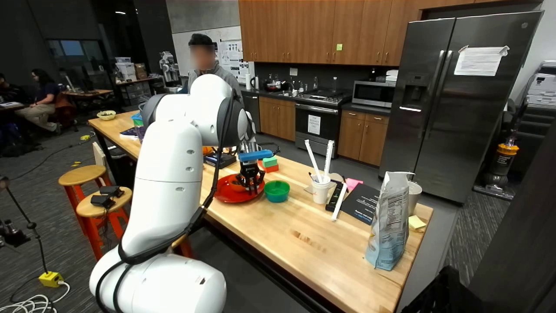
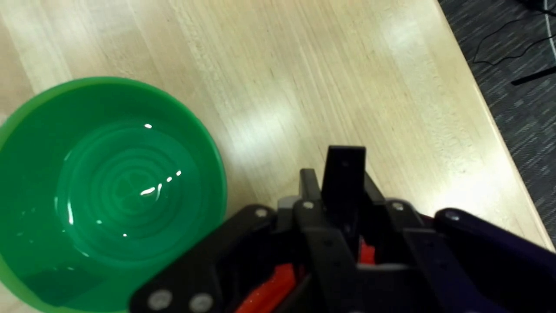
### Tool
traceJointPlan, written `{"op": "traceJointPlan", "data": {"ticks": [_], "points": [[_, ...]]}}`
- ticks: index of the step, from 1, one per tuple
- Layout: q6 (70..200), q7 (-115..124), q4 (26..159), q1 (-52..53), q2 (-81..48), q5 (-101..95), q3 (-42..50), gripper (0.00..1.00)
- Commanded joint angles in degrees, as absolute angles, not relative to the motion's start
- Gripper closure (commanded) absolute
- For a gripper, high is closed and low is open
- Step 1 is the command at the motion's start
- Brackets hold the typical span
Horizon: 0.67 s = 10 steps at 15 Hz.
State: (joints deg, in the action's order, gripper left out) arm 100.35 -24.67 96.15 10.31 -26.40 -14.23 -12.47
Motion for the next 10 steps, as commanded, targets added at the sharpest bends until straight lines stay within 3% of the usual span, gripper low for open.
{"op": "traceJointPlan", "data": {"ticks": [1,10], "points": [[101.2,-24.0,98.3,10.0,-23.4,-13.4,-12.0,0.94],[102.9,-24.4,98.9,10.1,-21.8,-13.5,-12.2,0.94]]}}
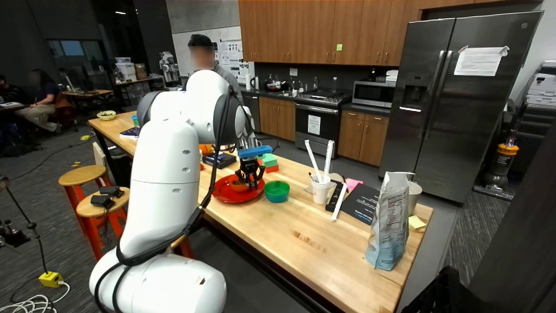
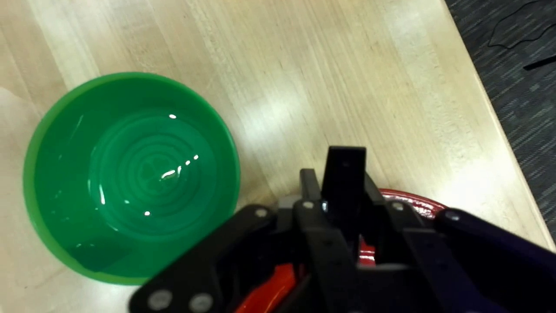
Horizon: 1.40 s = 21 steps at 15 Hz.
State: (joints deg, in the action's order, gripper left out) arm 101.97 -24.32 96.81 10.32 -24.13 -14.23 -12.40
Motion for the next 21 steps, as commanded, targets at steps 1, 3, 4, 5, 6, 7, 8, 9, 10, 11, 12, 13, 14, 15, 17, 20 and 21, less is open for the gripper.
{"op": "traceJointPlan", "data": {"ticks": [1,3,4,5,6,7,8,9,10,11,12,13,14,15,17,20,21], "points": [[102.8,-24.4,98.9,10.2,-21.7,-13.6,-12.2,0.94],[102.7,-23.9,98.9,10.6,-21.6,-14.4,-12.0,0.94],[102.6,-23.9,98.9,10.7,-21.7,-14.6,-12.0,0.94],[102.1,-23.7,98.8,11.0,-21.9,-15.2,-11.9,0.94],[100.7,-23.5,98.4,11.6,-22.1,-16.6,-11.7,0.94],[99.8,-23.2,98.2,12.1,-22.3,-18.0,-11.6,0.94],[98.6,-23.0,98.1,12.8,-22.4,-19.8,-11.6,0.94],[97.2,-22.8,97.9,13.2,-22.6,-21.1,-11.7,0.94],[95.7,-22.5,97.6,13.9,-22.8,-23.0,-11.6,0.94],[94.1,-22.0,97.4,14.8,-23.0,-25.4,-11.6,0.94],[92.7,-21.8,97.2,15.9,-23.2,-28.2,-11.6,0.94],[91.6,-21.8,97.0,16.8,-23.5,-30.8,-11.8,0.94],[90.8,-21.9,96.8,17.5,-23.6,-32.8,-12.0,0.94],[90.4,-22.0,96.8,18.3,-23.7,-34.9,-12.1,0.94],[90.1,-22.0,96.8,19.6,-23.7,-39.1,-12.6,0.94],[89.9,-21.9,96.8,21.2,-23.9,-45.4,-13.1,0.94],[90.0,-22.0,96.9,21.6,-24.0,-47.3,-13.4,0.94]]}}
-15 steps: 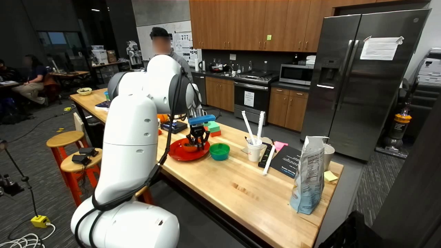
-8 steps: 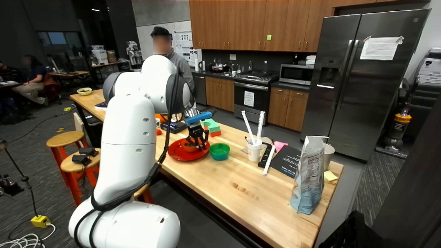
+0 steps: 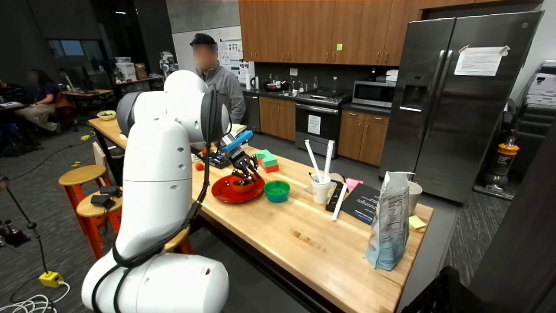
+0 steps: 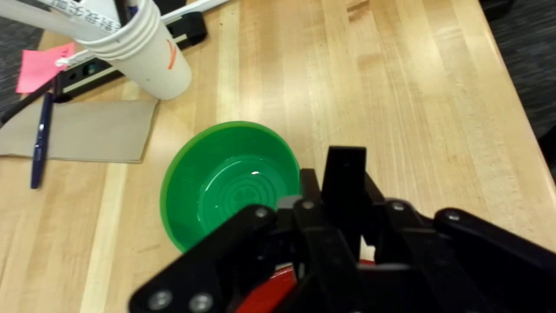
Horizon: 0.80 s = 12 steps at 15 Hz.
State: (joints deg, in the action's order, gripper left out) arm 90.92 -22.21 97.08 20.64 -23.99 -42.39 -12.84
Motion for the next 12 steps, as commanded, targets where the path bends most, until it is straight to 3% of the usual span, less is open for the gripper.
{"op": "traceJointPlan", "data": {"ticks": [1,12], "points": [[90.0,-22.0,96.8,21.9,-24.1,-49.1,-13.6,0.94],[78.0,-27.6,92.8,25.8,-29.0,-62.4,-15.6,0.94]]}}
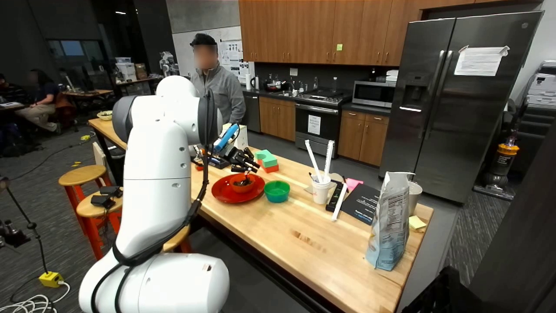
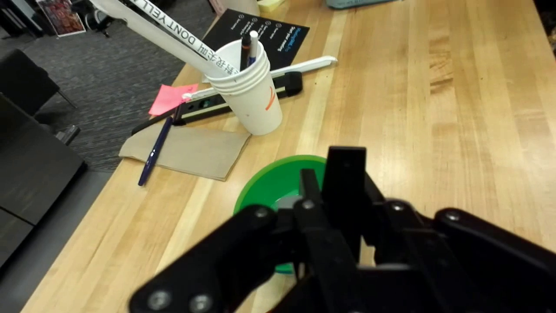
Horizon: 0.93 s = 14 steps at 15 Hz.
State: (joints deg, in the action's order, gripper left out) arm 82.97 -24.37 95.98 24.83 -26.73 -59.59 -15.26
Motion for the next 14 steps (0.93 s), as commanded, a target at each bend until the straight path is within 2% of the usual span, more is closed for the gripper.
{"op": "traceJointPlan", "data": {"ticks": [1,6,14], "points": [[76.4,-28.6,92.3,26.1,-29.5,-63.5,-15.7,0.94],[69.7,-34.5,88.4,28.0,-32.7,-70.4,-15.8,0.94],[67.9,-42.1,83.7,30.2,-37.0,-79.0,-15.6,0.94]]}}
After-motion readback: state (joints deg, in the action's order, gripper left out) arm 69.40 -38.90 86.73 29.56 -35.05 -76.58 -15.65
